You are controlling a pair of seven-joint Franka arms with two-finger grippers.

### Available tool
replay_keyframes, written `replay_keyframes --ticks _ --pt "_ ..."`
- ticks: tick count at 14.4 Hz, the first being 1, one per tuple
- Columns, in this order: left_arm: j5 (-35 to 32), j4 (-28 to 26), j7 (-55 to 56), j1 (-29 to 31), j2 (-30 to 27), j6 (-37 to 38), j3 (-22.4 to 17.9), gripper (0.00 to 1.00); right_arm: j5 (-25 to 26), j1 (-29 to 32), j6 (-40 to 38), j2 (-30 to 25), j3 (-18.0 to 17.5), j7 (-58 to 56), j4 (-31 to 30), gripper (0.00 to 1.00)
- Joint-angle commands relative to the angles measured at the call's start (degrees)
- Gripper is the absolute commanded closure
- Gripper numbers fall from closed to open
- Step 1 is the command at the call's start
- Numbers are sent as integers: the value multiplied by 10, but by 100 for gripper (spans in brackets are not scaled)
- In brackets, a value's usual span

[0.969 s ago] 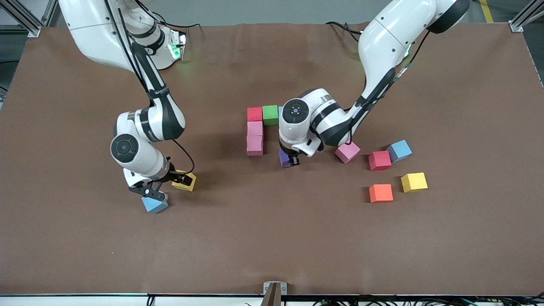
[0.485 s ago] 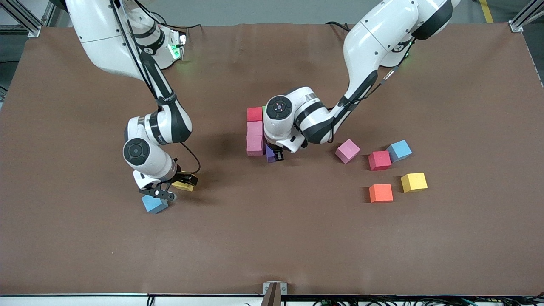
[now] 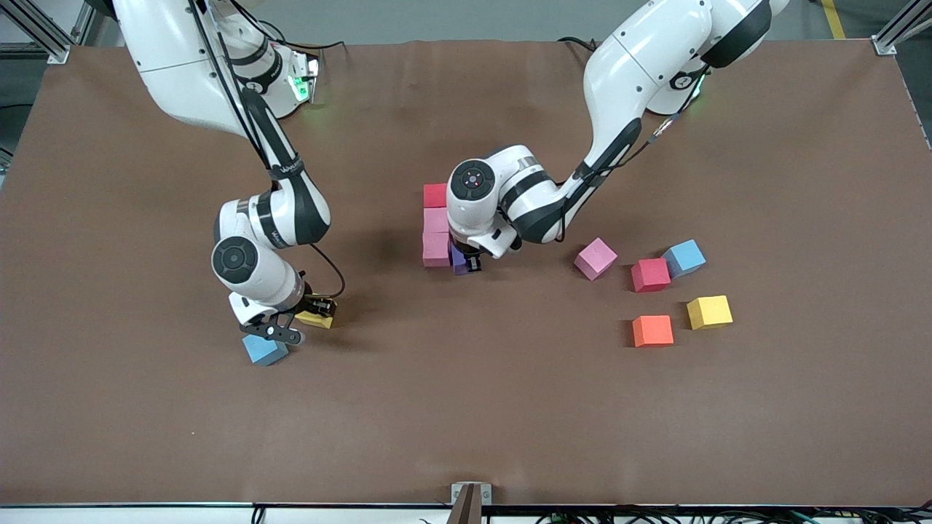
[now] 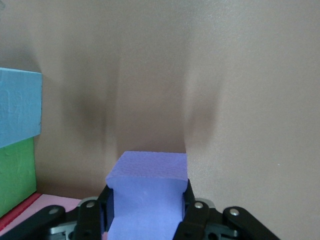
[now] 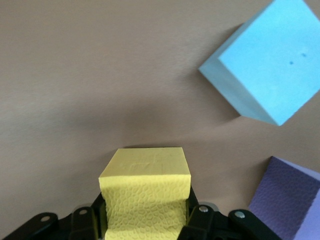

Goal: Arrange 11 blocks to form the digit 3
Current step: 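Place the purple cube by the pink cubes while the right gripper carries yellow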

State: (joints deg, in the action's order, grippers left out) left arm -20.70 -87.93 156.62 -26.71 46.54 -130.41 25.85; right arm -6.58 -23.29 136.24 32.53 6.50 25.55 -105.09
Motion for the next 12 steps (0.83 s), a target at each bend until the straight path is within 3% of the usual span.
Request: replay_keyframes --ticks 1,7,8,10,11,12 --pt "0 5 47 -18 20 4 -2 65 -2 -23 -43 -12 -2 -1 35 100" --pt "-4 -5 47 -18 16 9 -2 65 -6 -61 -48 -8 -2 2 61 100" --pt "-6 -7 42 -17 15 10 -2 57 -7 -66 -48 -7 -2 2 64 100" --pt "-7 -12 32 -11 10 12 -2 14 -21 -79 -47 -7 -3 12 67 100" --pt "-7 -15 31 -9 1 15 -2 0 -24 -82 -46 -7 -3 16 68 100" --pt "-7 -14 31 -8 -5 28 -1 0 -25 -85 -47 -7 -3 22 71 100"
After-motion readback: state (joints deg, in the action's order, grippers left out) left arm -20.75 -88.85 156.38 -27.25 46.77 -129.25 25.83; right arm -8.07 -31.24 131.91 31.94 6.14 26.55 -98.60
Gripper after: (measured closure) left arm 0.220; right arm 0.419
